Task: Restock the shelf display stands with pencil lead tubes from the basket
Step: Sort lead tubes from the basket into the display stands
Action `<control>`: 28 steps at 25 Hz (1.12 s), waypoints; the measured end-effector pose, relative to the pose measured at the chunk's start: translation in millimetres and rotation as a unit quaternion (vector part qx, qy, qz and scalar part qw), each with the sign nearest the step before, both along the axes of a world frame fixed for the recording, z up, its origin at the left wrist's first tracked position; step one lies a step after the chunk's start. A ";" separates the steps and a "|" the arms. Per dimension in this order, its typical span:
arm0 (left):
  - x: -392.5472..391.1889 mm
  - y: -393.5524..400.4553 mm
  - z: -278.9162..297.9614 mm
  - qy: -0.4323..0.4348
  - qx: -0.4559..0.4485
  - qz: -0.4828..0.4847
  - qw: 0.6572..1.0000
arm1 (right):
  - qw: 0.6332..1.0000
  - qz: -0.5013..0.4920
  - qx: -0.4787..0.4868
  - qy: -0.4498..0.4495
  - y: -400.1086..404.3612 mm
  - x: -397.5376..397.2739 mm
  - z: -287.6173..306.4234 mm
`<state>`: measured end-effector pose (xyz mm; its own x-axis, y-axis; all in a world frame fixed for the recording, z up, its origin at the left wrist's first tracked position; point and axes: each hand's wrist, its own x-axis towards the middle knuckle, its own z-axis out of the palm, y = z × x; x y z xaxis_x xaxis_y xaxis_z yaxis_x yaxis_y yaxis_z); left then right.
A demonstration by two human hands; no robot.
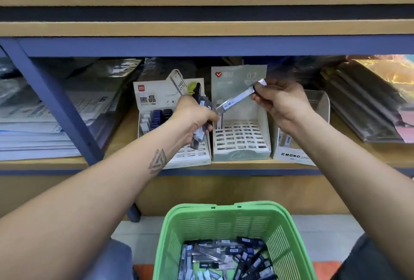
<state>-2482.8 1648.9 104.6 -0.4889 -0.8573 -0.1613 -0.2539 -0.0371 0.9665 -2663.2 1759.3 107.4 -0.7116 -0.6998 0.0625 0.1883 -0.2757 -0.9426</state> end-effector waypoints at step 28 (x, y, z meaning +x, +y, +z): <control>-30.9 -24.8 -33.7 -0.195 -0.127 0.002 0.973 | 0.879 0.018 0.121 0.461 -49.8 -12.1 -24.9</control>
<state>-2513.7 1624.1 70.9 -0.4293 -0.8956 -0.1169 -0.6037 0.1883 0.7746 -2675.3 1709.5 82.6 -0.4141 -0.7929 0.4470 -0.6819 -0.0551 -0.7294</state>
